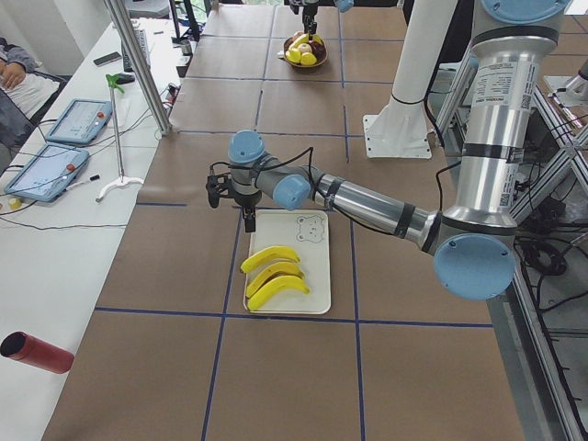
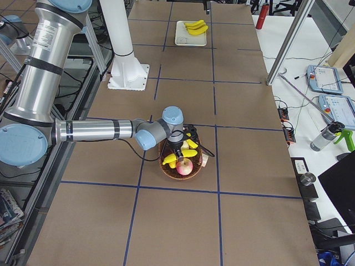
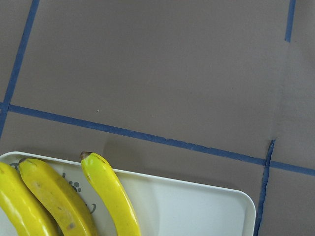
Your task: Transfer all bananas from basket to plate
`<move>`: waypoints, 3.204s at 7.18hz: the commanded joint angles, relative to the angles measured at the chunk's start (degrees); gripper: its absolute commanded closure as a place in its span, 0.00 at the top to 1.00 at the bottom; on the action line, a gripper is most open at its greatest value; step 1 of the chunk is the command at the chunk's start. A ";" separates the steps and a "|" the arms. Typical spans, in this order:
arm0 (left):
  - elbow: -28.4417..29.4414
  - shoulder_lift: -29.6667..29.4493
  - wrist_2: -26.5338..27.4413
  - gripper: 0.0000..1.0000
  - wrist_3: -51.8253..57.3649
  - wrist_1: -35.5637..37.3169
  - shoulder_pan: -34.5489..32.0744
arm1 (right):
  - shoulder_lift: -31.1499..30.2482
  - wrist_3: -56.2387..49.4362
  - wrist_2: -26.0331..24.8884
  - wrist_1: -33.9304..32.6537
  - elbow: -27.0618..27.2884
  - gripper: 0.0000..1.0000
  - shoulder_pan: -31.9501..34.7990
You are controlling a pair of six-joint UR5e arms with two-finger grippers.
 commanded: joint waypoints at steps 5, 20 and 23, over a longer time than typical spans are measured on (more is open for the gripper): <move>0.34 -0.26 -0.12 1.00 -0.09 0.09 0.09 | 0.17 -0.16 14.26 -0.95 2.61 0.00 11.44; 3.42 -27.05 1.06 1.00 -56.83 -18.00 21.68 | 52.09 57.12 -5.63 -7.56 0.52 0.02 -21.09; 5.52 -30.92 8.93 1.00 -63.79 -20.13 27.24 | 52.38 60.04 -9.59 -2.54 -0.64 0.02 -24.00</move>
